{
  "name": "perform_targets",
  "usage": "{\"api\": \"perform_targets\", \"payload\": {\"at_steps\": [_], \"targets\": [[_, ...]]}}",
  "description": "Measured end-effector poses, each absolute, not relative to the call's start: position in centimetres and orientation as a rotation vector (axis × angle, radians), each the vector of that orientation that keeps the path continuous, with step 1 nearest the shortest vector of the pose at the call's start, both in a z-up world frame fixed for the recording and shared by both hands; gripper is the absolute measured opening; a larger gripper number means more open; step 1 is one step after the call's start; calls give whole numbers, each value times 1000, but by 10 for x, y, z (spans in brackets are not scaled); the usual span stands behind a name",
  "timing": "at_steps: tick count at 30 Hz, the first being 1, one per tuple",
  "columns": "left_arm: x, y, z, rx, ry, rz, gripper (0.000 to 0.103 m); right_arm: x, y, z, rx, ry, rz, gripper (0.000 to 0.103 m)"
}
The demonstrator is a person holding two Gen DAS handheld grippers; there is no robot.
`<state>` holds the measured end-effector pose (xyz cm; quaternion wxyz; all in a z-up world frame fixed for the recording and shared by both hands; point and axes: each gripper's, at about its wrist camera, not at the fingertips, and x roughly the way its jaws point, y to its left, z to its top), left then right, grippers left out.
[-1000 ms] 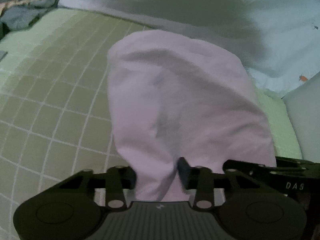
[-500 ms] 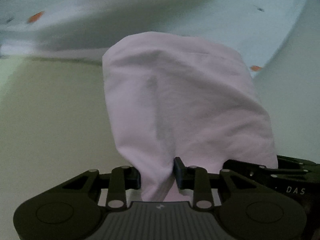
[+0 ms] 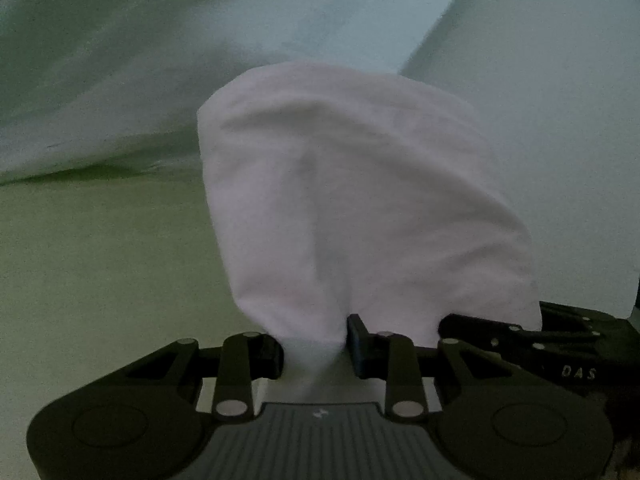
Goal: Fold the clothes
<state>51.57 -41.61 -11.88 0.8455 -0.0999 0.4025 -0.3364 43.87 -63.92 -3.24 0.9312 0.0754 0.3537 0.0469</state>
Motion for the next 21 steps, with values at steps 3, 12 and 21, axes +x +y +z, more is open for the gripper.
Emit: {"api": "perform_targets", "payload": {"at_steps": [3, 12, 21], "targets": [[550, -453, -126, -198, 849, -732, 31, 465, -680, -39, 156, 723, 78, 55], [665, -512, -168, -168, 859, -704, 31, 566, -742, -89, 178, 737, 35, 58], [686, -502, -203, -170, 854, -698, 43, 595, -745, -135, 247, 766, -57, 77]]}}
